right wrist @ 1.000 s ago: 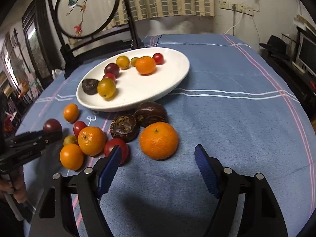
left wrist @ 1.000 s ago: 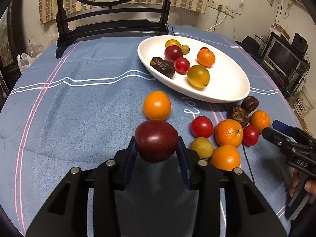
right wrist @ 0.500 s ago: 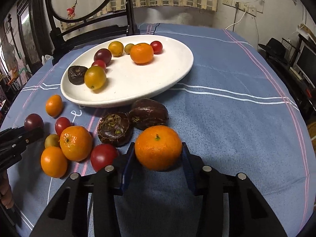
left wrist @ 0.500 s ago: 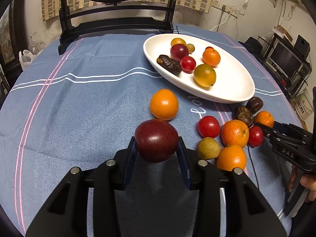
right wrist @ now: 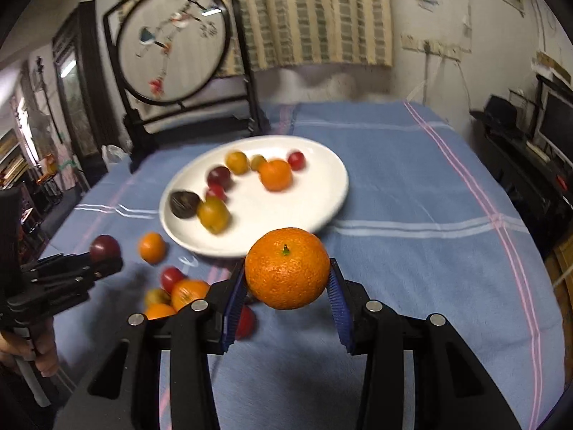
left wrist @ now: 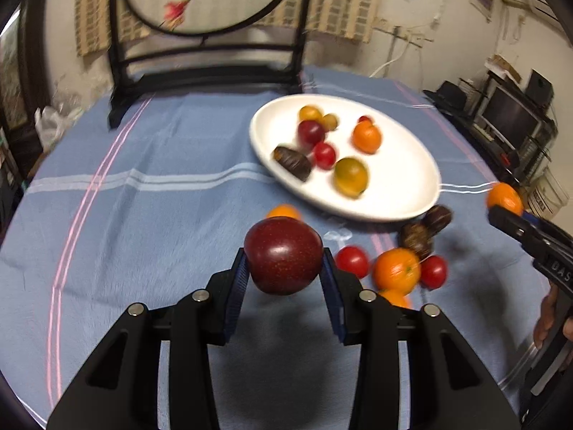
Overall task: Organize fruits
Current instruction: 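Carry the plum and mandarin over the white plate and open both grippers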
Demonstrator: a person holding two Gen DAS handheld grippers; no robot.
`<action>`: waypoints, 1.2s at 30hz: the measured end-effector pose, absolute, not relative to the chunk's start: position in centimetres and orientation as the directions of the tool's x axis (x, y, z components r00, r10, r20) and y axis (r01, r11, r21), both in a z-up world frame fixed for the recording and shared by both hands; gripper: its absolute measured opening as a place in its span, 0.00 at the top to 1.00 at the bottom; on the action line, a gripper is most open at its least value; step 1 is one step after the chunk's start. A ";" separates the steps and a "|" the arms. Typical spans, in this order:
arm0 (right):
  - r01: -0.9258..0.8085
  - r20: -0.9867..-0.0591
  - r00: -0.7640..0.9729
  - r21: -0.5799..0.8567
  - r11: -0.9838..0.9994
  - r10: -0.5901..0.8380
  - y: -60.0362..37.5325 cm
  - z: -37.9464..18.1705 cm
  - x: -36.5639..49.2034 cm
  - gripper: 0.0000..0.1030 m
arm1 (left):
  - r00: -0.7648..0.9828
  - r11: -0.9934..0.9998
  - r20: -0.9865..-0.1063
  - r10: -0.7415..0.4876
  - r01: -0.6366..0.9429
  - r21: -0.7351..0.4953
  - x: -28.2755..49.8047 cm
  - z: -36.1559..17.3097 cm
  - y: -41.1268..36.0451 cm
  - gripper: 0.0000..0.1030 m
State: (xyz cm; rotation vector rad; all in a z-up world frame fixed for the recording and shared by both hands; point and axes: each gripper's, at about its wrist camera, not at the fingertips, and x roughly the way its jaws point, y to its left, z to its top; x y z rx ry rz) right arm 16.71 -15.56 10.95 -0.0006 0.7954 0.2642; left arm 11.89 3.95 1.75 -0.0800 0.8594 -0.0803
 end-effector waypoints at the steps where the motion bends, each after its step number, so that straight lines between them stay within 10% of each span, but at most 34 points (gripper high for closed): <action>1: -0.245 -0.705 0.667 0.094 0.965 0.238 -15.1 11.1 17.1 0.57 | 0.651 0.993 -0.751 -0.113 0.051 -0.106 12.3 2.3 3.5 0.62; 24: -0.196 -0.743 0.624 0.155 0.968 0.245 -13.4 7.1 24.0 0.47 | 0.595 0.984 -0.786 -0.165 0.046 -0.172 24.0 2.1 -0.9 0.61; 27: -0.151 -0.721 0.654 0.175 0.973 0.231 -14.7 7.6 23.9 0.36 | 0.608 0.979 -0.772 -0.186 0.044 -0.200 24.5 2.4 -1.3 0.33; 36: -0.127 -0.722 0.644 0.227 0.965 0.255 -16.7 8.1 23.1 0.29 | 0.641 0.980 -0.746 -0.181 0.053 -0.192 21.4 3.5 -0.4 0.14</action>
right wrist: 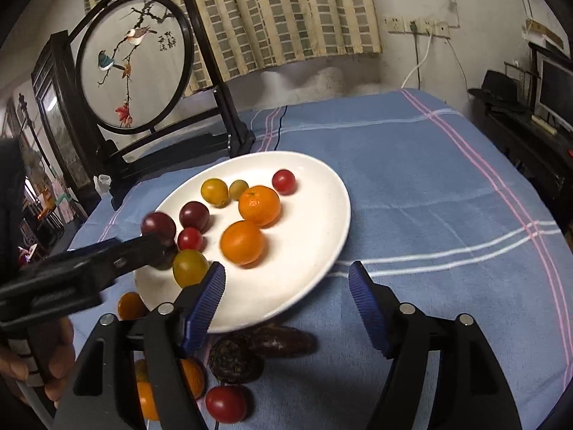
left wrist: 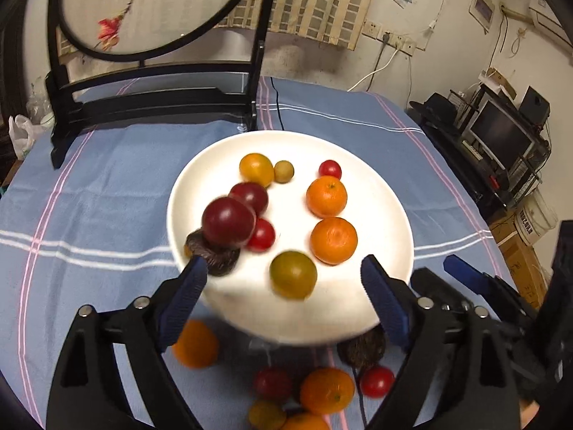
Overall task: Organize fruits
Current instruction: 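Carry the plum and mandarin over the white plate and open both grippers, then grasp an orange tomato with the left gripper and lift it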
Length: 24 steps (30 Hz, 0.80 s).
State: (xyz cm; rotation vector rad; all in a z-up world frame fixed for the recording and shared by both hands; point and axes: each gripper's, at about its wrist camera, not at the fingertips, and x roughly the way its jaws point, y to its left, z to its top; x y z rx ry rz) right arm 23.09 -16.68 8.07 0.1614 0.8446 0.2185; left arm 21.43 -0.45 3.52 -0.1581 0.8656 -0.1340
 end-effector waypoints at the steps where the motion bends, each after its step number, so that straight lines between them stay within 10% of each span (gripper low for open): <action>1: -0.128 -0.728 0.633 0.237 0.963 0.263 -16.7 7.9 22.9 0.29 | 0.641 0.978 -0.745 -0.185 0.048 -0.201 20.8 3.4 -0.1 0.13; 24: -0.148 -0.764 0.602 0.181 0.972 0.234 -16.6 6.3 18.4 0.22 | 0.624 0.978 -0.753 -0.208 0.133 -0.159 10.0 -1.0 1.0 0.07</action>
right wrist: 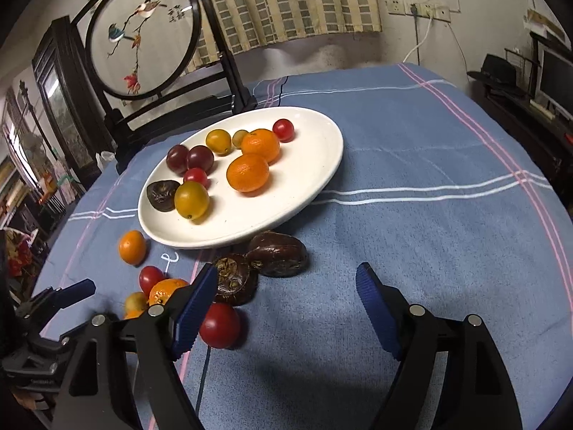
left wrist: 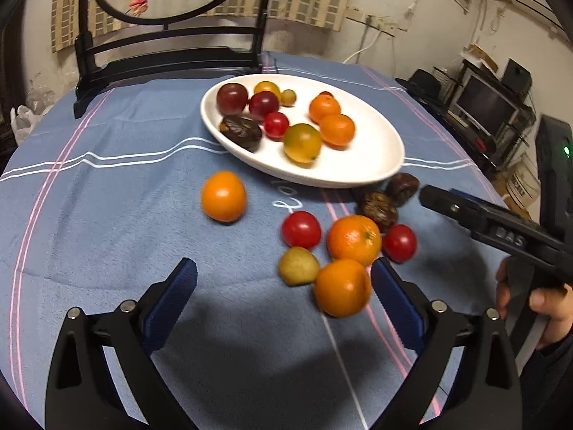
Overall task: Organize fruits
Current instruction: 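Grasp an orange tomato with the left gripper and lift it, then grasp a red tomato with the right gripper while the left gripper holds the orange tomato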
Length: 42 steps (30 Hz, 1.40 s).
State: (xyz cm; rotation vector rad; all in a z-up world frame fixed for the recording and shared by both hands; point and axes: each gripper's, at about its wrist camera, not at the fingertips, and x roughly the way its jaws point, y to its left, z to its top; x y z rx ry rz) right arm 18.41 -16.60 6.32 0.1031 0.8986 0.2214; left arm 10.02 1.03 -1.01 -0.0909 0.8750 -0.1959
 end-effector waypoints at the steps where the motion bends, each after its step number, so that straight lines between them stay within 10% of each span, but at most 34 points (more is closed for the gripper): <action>1: -0.152 -0.763 0.604 0.173 0.973 0.230 -16.5 6.4 18.4 0.22 | 0.626 0.978 -0.751 -0.210 0.143 -0.154 9.8 -1.0 0.6 0.07; 15: -0.203 -0.762 0.604 0.136 0.970 0.234 -15.4 6.9 17.8 0.22 | 0.572 0.974 -0.796 -0.200 0.207 -0.096 9.4 -2.6 -1.9 0.08; 18: -0.203 -0.762 0.605 0.131 0.970 0.230 -15.4 6.9 17.7 0.22 | 0.552 0.974 -0.811 -0.195 0.205 -0.094 9.9 -3.0 -2.0 0.28; 34: -0.213 -0.765 0.601 0.126 0.969 0.231 -15.1 7.1 17.5 0.21 | 0.573 0.986 -0.809 -0.135 0.157 -0.054 10.7 -3.4 -3.1 0.48; 35: -0.211 -0.766 0.600 0.125 0.969 0.230 -15.2 7.1 17.5 0.21 | 0.571 0.985 -0.807 -0.148 0.158 -0.069 10.7 -3.3 -2.8 0.64; 42: -0.242 -0.798 0.547 0.138 0.960 0.253 -15.0 6.8 17.6 0.21 | 0.555 0.981 -0.810 -0.191 0.138 -0.137 10.8 -3.0 -1.2 0.64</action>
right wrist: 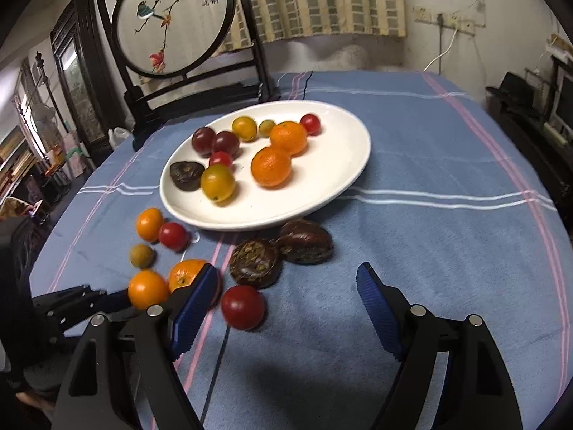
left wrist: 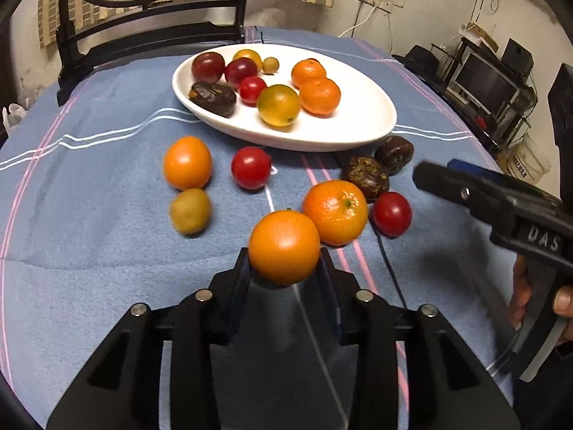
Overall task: Organize fruits
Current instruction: 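Grasp a red tomato with the right gripper while the left gripper holds the orange tomato, then carry both tomatoes over the white plate and open both grippers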
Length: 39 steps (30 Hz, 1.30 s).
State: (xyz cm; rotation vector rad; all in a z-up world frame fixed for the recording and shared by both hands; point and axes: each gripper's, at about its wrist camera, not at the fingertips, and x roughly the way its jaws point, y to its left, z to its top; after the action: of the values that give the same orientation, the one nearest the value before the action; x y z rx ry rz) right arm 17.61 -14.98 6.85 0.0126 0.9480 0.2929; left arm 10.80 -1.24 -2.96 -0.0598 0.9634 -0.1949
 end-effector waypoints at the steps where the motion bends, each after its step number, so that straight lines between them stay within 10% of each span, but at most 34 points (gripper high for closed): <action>1: -0.250 -0.805 0.541 0.121 0.961 0.242 -14.8 6.7 17.5 0.21 | 0.558 0.982 -0.810 -0.182 0.139 -0.126 10.7 -3.0 -1.3 0.64; 22: -0.411 -0.848 0.477 0.016 0.912 0.230 -11.1 3.7 16.6 0.41 | 0.583 0.984 -0.797 -0.159 0.157 -0.082 10.7 -2.8 -1.7 0.64; 27: -0.417 -0.836 0.496 0.006 0.909 0.233 -10.8 4.2 16.6 0.70 | 0.582 0.984 -0.798 -0.161 0.157 -0.084 11.3 -3.0 -1.8 0.63; 39: -0.416 -0.822 0.504 0.036 0.909 0.264 -11.3 5.4 16.2 0.71 | 0.589 0.983 -0.788 -0.179 0.142 -0.117 11.8 -2.9 -1.3 0.64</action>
State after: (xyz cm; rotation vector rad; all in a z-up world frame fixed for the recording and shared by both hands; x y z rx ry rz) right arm 16.16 -11.29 5.42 -0.1747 0.9590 0.4128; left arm 11.82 -1.34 -2.93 -0.0431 0.9224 -0.1874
